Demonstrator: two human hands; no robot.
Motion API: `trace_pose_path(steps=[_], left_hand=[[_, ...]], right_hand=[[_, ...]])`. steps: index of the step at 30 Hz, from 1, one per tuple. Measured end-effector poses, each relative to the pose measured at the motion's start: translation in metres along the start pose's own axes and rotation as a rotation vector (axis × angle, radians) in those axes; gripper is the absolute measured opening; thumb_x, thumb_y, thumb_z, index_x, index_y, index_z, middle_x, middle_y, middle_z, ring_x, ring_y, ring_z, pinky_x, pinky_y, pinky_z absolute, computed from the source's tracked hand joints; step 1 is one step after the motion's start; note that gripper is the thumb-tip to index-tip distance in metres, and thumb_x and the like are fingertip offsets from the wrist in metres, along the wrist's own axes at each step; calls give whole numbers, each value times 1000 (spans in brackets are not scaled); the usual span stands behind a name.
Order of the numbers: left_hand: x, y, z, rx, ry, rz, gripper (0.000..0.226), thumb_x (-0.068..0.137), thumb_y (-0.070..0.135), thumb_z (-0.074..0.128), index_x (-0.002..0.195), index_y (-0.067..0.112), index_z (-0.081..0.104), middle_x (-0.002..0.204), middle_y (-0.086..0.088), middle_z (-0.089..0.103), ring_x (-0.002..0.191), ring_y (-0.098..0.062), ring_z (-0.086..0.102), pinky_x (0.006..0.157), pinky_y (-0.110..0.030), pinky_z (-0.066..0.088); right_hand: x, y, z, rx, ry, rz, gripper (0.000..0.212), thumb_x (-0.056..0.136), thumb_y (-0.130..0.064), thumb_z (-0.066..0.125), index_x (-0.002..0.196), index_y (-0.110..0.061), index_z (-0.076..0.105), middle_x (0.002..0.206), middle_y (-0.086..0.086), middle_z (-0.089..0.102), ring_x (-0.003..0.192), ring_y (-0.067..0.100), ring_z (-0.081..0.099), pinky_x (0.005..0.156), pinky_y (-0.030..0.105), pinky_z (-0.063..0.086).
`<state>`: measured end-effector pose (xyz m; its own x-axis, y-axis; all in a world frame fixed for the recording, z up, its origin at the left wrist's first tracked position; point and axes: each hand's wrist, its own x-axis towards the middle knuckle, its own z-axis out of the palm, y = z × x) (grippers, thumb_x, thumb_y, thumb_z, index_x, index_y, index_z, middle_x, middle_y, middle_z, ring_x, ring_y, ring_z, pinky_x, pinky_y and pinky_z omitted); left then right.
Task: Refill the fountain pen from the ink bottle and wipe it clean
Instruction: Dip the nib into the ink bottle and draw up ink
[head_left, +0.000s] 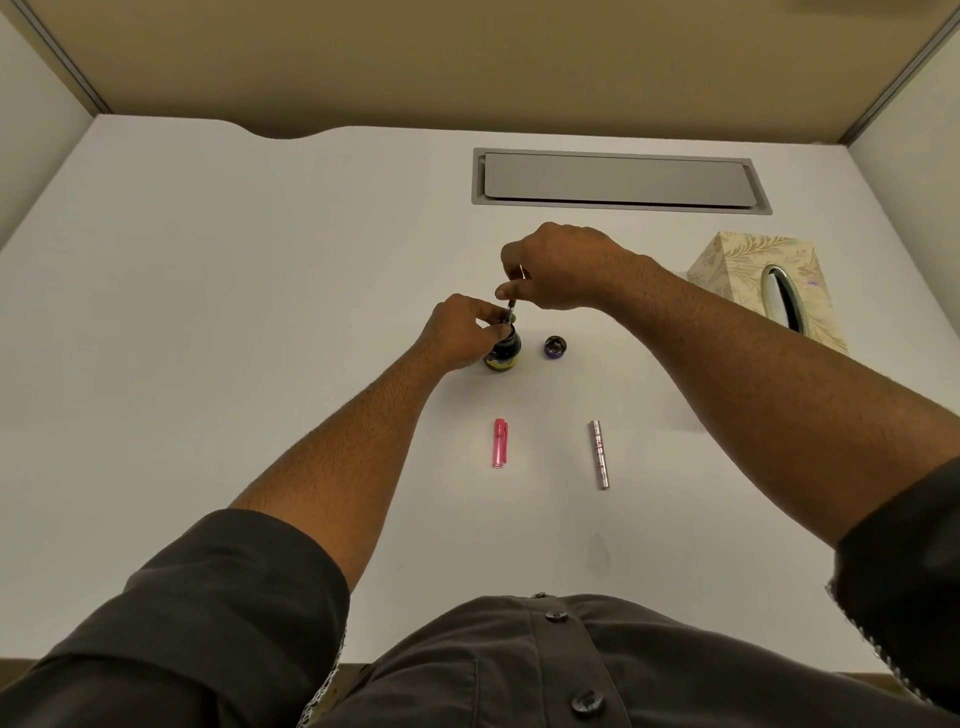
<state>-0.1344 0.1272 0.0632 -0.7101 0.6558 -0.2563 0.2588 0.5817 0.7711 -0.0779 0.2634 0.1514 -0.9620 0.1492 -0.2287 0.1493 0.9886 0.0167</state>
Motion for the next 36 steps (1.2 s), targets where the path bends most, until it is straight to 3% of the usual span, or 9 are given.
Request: trace_pose_path(steps=[5, 12, 14, 17, 20, 25, 28, 31, 36], left_hand=[[0, -1, -1, -13, -1, -13, 22, 87, 25, 67, 108, 23, 73, 111, 2, 71, 88, -12, 59, 76, -23, 44], [0, 0, 0, -16, -4, -23, 24, 86, 26, 67, 109, 22, 73, 111, 0, 71, 98, -19, 64, 77, -24, 45], [0, 0, 0, -16, -2, -24, 24, 86, 26, 67, 109, 22, 73, 111, 1, 71, 98, -18, 65, 76, -24, 45], [0, 0, 0, -10, -2, -19, 24, 87, 25, 66, 110, 21, 72, 114, 0, 71, 99, -18, 64, 75, -23, 44], [0, 0, 0, -1, -1, -17, 24, 87, 25, 66, 110, 21, 72, 115, -1, 70, 101, -20, 64, 75, -24, 44], [-1, 0, -1, -12, -5, -18, 25, 87, 26, 67, 110, 21, 73, 113, 1, 71, 98, -17, 64, 76, -23, 44], [0, 0, -1, -6, -8, -20, 24, 87, 25, 67, 110, 21, 73, 112, 0, 71, 91, -14, 61, 75, -23, 44], [0, 0, 0, -4, -1, -19, 24, 86, 25, 67, 109, 21, 73, 113, 1, 71, 96, -16, 63, 76, -23, 44], [-1, 1, 0, 0, -4, -19, 25, 87, 24, 67, 111, 19, 72, 116, -2, 69, 96, -18, 62, 75, -24, 44]], right_hand=[[1, 0, 1, -20, -13, -17, 18, 98, -33, 51, 100, -17, 59, 91, 1, 55, 81, 19, 54, 63, 32, 40], [7, -3, 6, -46, -24, 34, 46, 99, -51, 37, 101, -15, 64, 96, 4, 61, 89, 20, 58, 68, 35, 43], [5, 0, 5, -18, -7, 17, 38, 96, -54, 43, 92, -18, 57, 92, 2, 60, 85, 19, 56, 66, 34, 41], [3, 4, 4, 39, -19, -21, 25, 94, -45, 54, 96, -20, 56, 95, 2, 60, 85, 20, 57, 66, 34, 44], [3, 4, 4, 33, -13, -19, 16, 96, -36, 54, 94, -20, 56, 98, 3, 61, 86, 21, 57, 68, 36, 47], [6, -3, 9, -68, -12, 35, 42, 101, -46, 37, 105, -13, 64, 99, 5, 63, 84, 20, 56, 66, 34, 43], [5, -2, 7, -84, 1, 43, 48, 98, -54, 37, 100, -14, 62, 90, 4, 58, 83, 20, 56, 66, 35, 42], [3, 1, 5, -7, 17, 22, 40, 93, -57, 49, 98, -17, 55, 88, 1, 57, 83, 20, 56, 65, 34, 42], [0, 1, 3, 33, -16, -2, 15, 96, -33, 54, 101, -19, 55, 94, 1, 56, 84, 20, 55, 65, 33, 41]])
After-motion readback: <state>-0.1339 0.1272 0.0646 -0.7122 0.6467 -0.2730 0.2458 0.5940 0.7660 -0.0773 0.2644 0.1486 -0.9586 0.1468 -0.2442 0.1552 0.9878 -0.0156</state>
